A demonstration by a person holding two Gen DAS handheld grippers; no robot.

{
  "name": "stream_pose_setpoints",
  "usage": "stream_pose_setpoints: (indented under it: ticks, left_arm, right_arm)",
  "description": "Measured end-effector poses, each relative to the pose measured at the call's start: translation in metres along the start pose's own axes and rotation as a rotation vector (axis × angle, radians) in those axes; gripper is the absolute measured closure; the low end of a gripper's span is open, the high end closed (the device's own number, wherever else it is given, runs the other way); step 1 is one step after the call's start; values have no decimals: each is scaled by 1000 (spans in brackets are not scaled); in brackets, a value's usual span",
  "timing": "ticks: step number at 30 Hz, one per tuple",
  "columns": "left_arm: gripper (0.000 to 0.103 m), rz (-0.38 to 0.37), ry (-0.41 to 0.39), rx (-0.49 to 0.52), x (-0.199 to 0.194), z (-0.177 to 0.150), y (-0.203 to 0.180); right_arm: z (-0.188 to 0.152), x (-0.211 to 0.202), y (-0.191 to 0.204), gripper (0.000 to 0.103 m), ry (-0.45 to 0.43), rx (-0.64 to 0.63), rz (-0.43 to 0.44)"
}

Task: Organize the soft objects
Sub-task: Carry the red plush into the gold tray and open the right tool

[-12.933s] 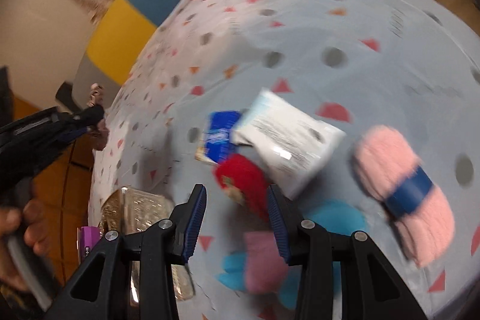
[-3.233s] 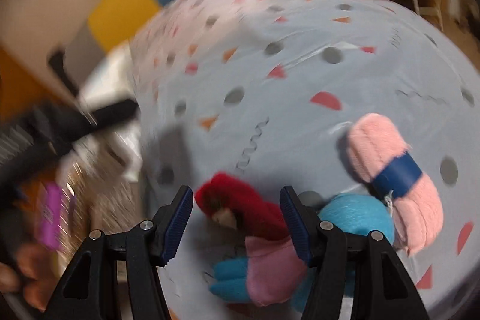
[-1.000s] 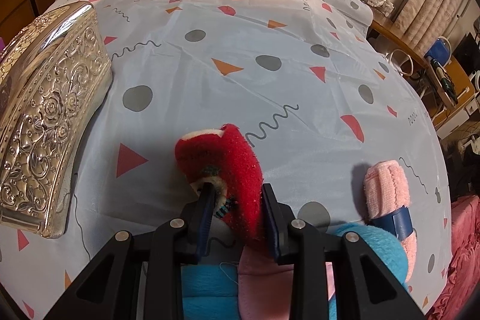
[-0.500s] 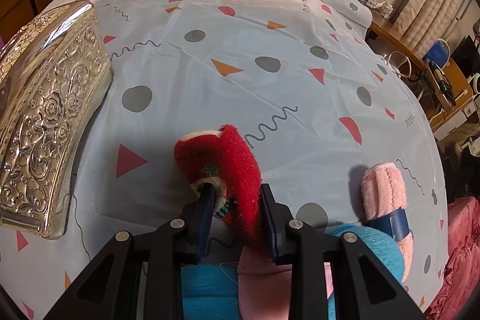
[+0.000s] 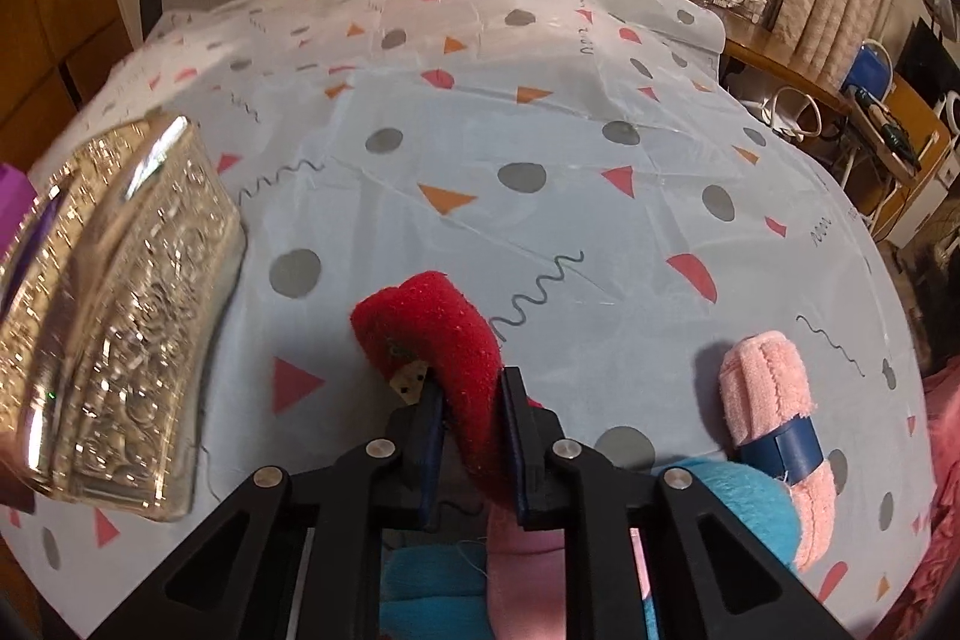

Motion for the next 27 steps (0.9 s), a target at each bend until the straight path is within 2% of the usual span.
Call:
stream_pose_setpoints:
  ticks: [3, 9, 13, 16, 20, 22, 25, 27]
  left_arm:
    - [0, -9, 25, -2, 3, -4, -2]
    - [0, -10, 26, -8, 4, -6, 1]
    - [0, -4, 8, -19, 2, -6, 7]
    - [0, 3, 1, -28, 1, -5, 12]
    - [0, 16, -13, -49, 0, -2, 22]
    - [0, 26, -20, -55, -1, 0, 28]
    - [0, 54, -47, -74, -4, 6, 42]
    - [0, 76, -63, -96, -6, 10, 55]
  right_arm:
    - [2, -4, 2, 86, -13, 19, 16]
    - [13, -20, -5, 86, -47, 132, 65]
    - [43, -41, -7, 86, -106, 179, 89]
    - [75, -60, 6, 87, -161, 175, 123]
    - [116, -89, 49, 87, -252, 104, 185]
    - [133, -106, 86, 87, -301, 52, 243]
    - [142, -127, 138, 87, -349, -40, 335]
    - [141, -140, 186, 87, -366, -150, 402]
Point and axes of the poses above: each gripper's, at about its wrist camera, not at the fingertips, and x roughly the way its jaws point, y to its left, z to its top, the point moved 8 cm from there along x, roughly the way its jaws point, and after that the axes turned 14 degrees about -x, right-handed, at the moved point
